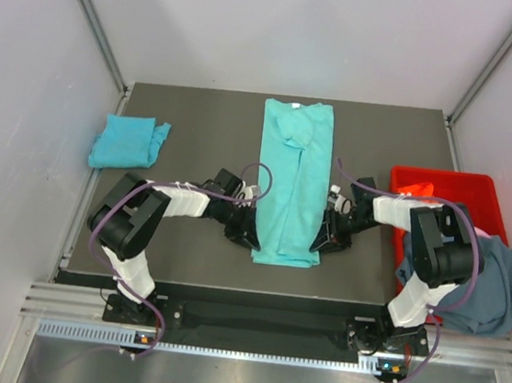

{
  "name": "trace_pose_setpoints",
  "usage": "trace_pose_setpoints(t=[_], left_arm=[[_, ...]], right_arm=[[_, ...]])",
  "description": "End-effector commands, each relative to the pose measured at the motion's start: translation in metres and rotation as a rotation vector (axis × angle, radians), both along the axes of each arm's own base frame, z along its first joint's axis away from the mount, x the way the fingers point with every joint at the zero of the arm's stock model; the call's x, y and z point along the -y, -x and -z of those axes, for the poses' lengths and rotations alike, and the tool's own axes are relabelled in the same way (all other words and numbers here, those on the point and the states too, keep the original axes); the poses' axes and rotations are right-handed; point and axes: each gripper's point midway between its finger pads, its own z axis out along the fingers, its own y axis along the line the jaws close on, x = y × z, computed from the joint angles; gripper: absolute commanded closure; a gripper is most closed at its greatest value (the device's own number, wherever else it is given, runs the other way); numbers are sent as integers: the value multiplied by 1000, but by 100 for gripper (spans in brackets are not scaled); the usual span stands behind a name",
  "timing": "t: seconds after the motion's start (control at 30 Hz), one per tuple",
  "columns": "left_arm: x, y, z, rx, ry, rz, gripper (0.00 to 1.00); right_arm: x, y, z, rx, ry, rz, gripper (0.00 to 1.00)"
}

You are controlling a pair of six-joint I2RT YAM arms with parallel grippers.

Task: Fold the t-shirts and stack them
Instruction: Fold the tshirt

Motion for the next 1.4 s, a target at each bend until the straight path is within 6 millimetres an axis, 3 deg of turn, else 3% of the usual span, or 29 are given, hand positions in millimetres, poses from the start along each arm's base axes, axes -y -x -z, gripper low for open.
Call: trace_pose_setpoints(t=[0.0,0.07,0.2,0.27,0.47,0.83,1.13,1.37], left_arm=[[4,2,-11,45,33,21,80],[5,2,-12,46,39,24,83],[6,1,-14,56,43,28,95],[7,0,-16,62,46,33,100],[10,-10,-26,116,52,47,100],[16,-54,-71,273,64,84,100],[7,-84,-82,294,52,44,100],[9,-121,-93,321,50,39,100]], right_arm=[[-16,-4,-10,34,-48,-46,75],[-19,-3,-12,40,-53,-55,78],[-19,-4,-13,54,-49,-63,99],[-18,-5,-14,68,-47,-68,100],[-11,-19,-23,146,-35,-54,100],[1,-51,-49,276,-59,-6,100],[6,-96,-69,345,-78,31,100],[13,-150,-91,457,-82,76,100]])
